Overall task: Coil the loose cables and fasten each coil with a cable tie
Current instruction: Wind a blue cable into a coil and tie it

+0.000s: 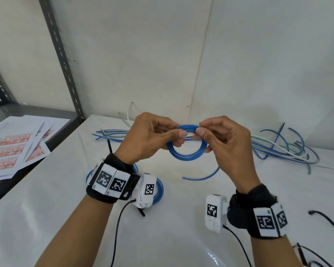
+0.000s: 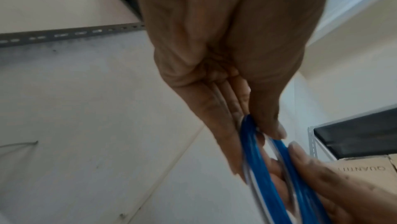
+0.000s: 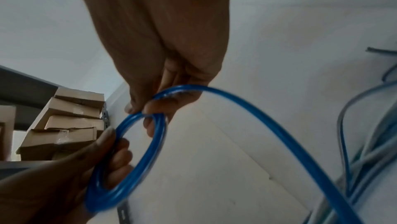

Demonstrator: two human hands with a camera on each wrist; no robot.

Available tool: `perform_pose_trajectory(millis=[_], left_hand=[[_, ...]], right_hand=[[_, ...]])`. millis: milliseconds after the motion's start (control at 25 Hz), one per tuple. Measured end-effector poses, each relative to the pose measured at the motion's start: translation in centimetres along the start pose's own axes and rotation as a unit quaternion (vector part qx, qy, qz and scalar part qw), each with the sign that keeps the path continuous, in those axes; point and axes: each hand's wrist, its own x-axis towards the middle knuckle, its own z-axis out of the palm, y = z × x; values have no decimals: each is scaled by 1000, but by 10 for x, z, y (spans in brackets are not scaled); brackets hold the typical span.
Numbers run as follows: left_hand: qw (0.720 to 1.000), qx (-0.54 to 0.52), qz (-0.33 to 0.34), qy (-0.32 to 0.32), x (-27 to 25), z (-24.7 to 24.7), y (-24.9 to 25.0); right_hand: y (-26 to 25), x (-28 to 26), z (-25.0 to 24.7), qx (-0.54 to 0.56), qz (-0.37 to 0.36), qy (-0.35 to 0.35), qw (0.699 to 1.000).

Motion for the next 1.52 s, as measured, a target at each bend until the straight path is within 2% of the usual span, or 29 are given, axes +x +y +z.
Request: perform_pose_trajectory(millis=[80, 240, 320, 440, 560, 640, 760, 920, 1000, 1080, 1160, 1320, 1440, 1520], left_hand=[[999, -33, 6, 25, 1, 1, 0], [996, -79, 10, 32, 0, -7, 2], [996, -85, 13, 25, -1, -6, 3], [992, -116, 10, 47, 0, -4, 4], [983, -158, -5, 92, 2, -3, 3], [979, -176, -18, 99, 3, 1, 3], [988, -137, -38, 53, 4, 1, -2], [995, -7, -67, -68, 3, -7, -9], [993, 34, -71, -89, 1, -6, -10], [995, 36, -56, -73, 1, -4, -9], [999, -1, -32, -25, 2, -5, -8], [991, -115, -13, 74, 5, -2, -8], [984, -149, -20, 91, 5, 6, -8], [986, -149, -29, 75, 6, 8, -10]], right_hand=[[0, 0, 5, 36, 5, 39, 999], [0, 2, 1, 78, 30, -22, 996], [-1, 1, 2, 105, 45, -6, 993], [-3, -1, 11, 128, 46, 54, 989], [-2, -3, 17, 111, 24, 46, 992], [1, -2, 18, 99, 18, 57, 993], [4, 1, 9, 70, 14, 63, 995], [8, 2, -12, -28, 26, -79, 996], [8, 2, -15, -58, 36, -113, 991], [8, 2, -13, -64, 20, -95, 993], [9, 3, -10, -54, -3, -46, 997], [9, 0, 10, 76, 17, 78, 994], [10, -2, 23, 147, 38, 130, 980], [13, -1, 23, 146, 32, 138, 979]])
